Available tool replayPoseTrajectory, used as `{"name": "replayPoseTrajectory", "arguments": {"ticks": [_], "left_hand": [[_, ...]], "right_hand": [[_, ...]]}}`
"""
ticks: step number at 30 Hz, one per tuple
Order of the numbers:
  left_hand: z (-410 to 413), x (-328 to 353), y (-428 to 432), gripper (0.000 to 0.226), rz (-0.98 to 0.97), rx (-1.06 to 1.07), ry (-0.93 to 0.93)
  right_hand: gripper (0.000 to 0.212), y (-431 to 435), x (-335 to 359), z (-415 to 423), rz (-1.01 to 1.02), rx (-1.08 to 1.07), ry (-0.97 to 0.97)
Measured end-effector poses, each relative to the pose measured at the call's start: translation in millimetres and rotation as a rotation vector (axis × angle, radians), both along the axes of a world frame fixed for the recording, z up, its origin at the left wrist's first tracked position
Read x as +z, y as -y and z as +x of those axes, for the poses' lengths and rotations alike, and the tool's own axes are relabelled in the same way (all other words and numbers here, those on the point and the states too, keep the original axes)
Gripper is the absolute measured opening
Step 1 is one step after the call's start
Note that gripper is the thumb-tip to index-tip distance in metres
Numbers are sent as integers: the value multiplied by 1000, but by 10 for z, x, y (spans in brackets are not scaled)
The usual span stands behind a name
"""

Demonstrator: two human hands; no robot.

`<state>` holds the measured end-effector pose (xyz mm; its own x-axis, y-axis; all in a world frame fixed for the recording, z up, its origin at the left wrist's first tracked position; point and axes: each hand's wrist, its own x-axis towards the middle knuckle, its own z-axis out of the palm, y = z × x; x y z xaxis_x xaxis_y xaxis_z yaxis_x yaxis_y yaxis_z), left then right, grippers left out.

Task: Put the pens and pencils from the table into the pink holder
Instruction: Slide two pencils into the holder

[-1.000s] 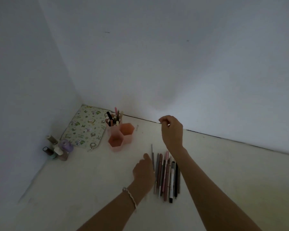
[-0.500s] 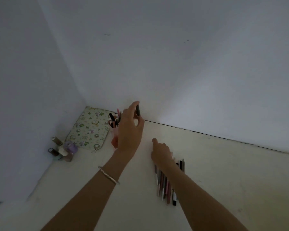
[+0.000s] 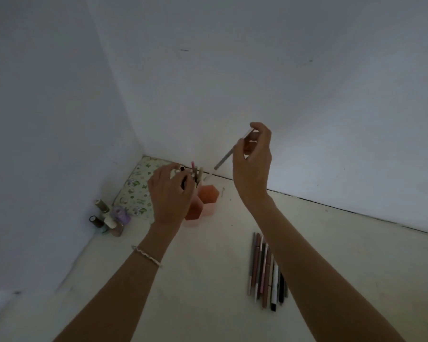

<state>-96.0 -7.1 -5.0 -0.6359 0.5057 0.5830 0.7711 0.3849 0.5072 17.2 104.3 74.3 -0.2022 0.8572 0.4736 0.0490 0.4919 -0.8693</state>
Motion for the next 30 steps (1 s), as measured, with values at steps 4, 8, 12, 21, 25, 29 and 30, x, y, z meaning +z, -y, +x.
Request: {"name": "replayPoseTrajectory", "arguments": {"ticks": [4, 8, 12, 21, 25, 29, 30], "left_hand": [[-73, 15, 147, 40, 99, 87, 106], [-150, 95, 212, 39, 163, 28, 171], [-59, 136, 233, 39, 180, -11, 245], [877, -3, 16, 20, -122, -306, 399], [1459, -397, -96, 20, -670, -403, 485], [1770, -633, -143, 25, -774, -362, 553], [1806, -660, -162, 24, -765, -346, 552]], "right_hand": [[28, 135, 15, -200, 161, 64, 12], [22, 223, -220, -363, 170, 147, 233], [27, 283, -497, -398, 288, 257, 589], [37, -29, -415, 213, 161, -95, 485], [37, -143, -401, 676, 26, -153, 445], [28, -183, -513, 1079, -34, -162, 454], [25, -185, -540, 1153, -34, -168, 465]]}}
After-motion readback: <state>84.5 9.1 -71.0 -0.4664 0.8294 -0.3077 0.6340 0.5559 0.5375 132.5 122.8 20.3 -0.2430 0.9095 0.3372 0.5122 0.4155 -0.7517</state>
